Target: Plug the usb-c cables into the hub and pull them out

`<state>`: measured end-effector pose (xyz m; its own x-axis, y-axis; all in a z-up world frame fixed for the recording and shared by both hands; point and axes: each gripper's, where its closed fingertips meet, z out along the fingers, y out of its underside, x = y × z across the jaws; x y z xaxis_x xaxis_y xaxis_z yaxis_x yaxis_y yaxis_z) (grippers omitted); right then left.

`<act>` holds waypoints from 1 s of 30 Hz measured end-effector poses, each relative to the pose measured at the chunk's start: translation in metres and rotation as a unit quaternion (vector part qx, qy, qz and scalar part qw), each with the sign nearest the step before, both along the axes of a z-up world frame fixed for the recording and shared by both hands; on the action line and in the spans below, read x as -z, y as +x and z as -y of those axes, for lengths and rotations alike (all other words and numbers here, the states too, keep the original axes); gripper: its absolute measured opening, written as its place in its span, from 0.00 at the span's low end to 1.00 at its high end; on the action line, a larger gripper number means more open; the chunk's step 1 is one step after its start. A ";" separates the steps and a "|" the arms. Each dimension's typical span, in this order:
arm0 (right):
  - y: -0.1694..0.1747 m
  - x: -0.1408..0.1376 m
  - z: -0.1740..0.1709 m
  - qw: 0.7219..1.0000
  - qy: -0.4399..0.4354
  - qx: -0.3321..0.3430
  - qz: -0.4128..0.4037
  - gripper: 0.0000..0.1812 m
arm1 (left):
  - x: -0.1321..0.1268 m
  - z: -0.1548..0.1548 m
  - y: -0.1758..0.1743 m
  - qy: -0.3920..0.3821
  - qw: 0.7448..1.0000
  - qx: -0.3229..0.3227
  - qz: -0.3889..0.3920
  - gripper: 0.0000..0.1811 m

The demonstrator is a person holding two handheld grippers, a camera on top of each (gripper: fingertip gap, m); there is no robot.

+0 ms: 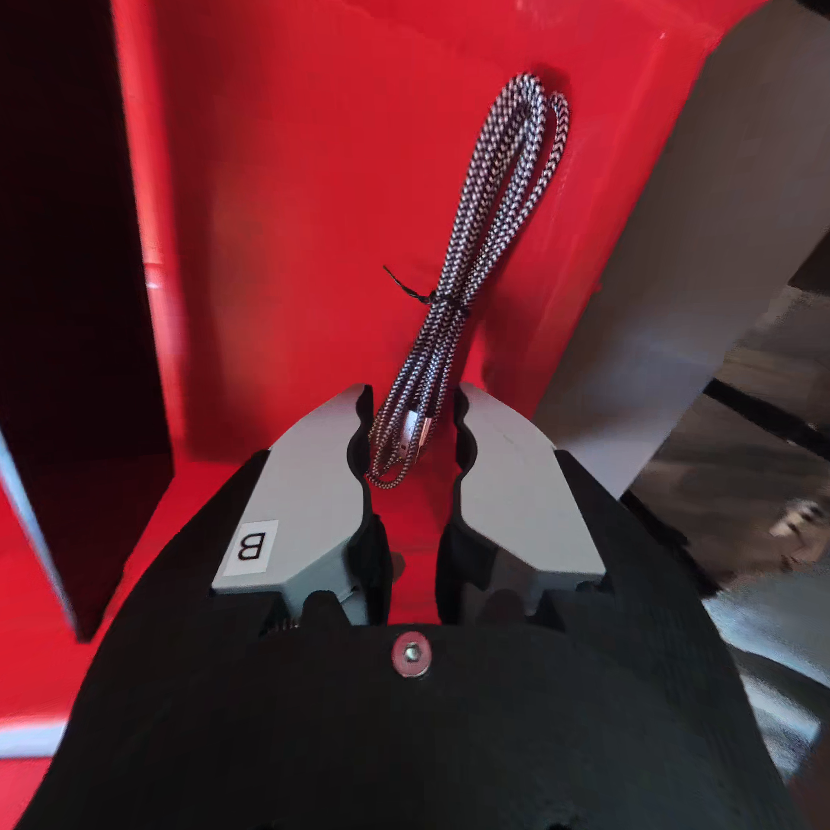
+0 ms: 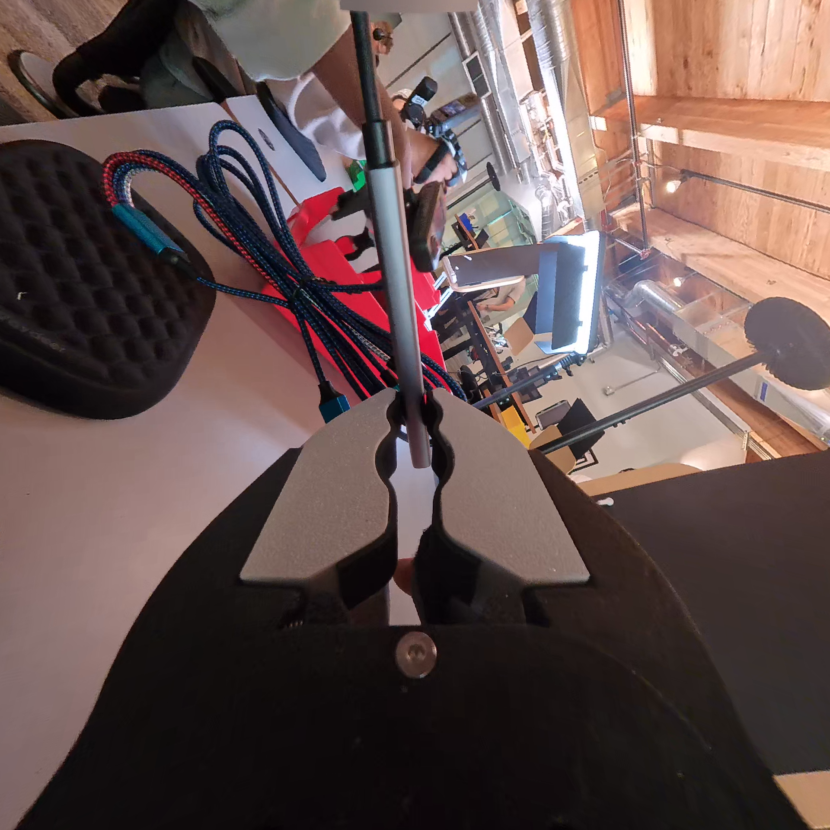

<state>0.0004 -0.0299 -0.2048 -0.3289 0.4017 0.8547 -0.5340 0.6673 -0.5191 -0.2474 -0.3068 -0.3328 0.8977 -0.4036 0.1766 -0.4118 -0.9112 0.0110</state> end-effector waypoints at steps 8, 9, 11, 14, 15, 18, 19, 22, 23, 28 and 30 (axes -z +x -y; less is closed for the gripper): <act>-0.004 -0.002 -0.006 1.000 -0.002 0.016 -0.011 0.05 | 0.025 0.005 0.004 -0.071 0.997 0.017 0.022 0.09; -0.004 -0.002 -0.006 1.000 -0.002 0.017 -0.012 0.05 | 0.023 0.002 0.001 -0.060 0.998 0.014 -0.001 0.07; -0.003 -0.003 -0.007 1.000 -0.003 0.017 -0.014 0.05 | 0.007 -0.009 -0.009 -0.002 0.998 -0.020 -0.052 0.04; -0.002 -0.006 -0.006 1.000 -0.005 0.019 -0.021 0.05 | -0.043 -0.029 -0.014 0.130 0.981 -0.118 -0.083 0.03; -0.001 -0.008 -0.006 1.000 -0.006 0.018 -0.024 0.05 | -0.061 -0.032 -0.017 0.177 0.968 -0.151 -0.092 0.03; 0.002 -0.011 -0.003 0.999 -0.006 0.016 -0.030 0.05 | -0.116 -0.041 -0.014 0.338 0.907 -0.239 -0.074 0.03; 0.003 -0.012 -0.002 0.999 -0.006 0.016 -0.032 0.05 | -0.131 -0.042 -0.010 0.391 0.881 -0.261 -0.055 0.03; 0.005 -0.014 0.000 0.999 -0.005 0.013 -0.037 0.05 | -0.174 -0.052 0.010 0.548 0.769 -0.323 0.061 0.03; 0.006 -0.015 0.001 0.999 -0.005 0.013 -0.039 0.05 | -0.188 -0.055 0.018 0.596 0.721 -0.336 0.113 0.03; 0.011 -0.021 0.002 0.999 -0.009 0.012 -0.051 0.05 | -0.239 -0.046 0.054 0.741 0.449 -0.347 0.360 0.02; 0.011 -0.021 0.002 0.999 -0.007 0.014 -0.052 0.05 | -0.239 -0.044 0.061 0.751 0.390 -0.350 0.402 0.02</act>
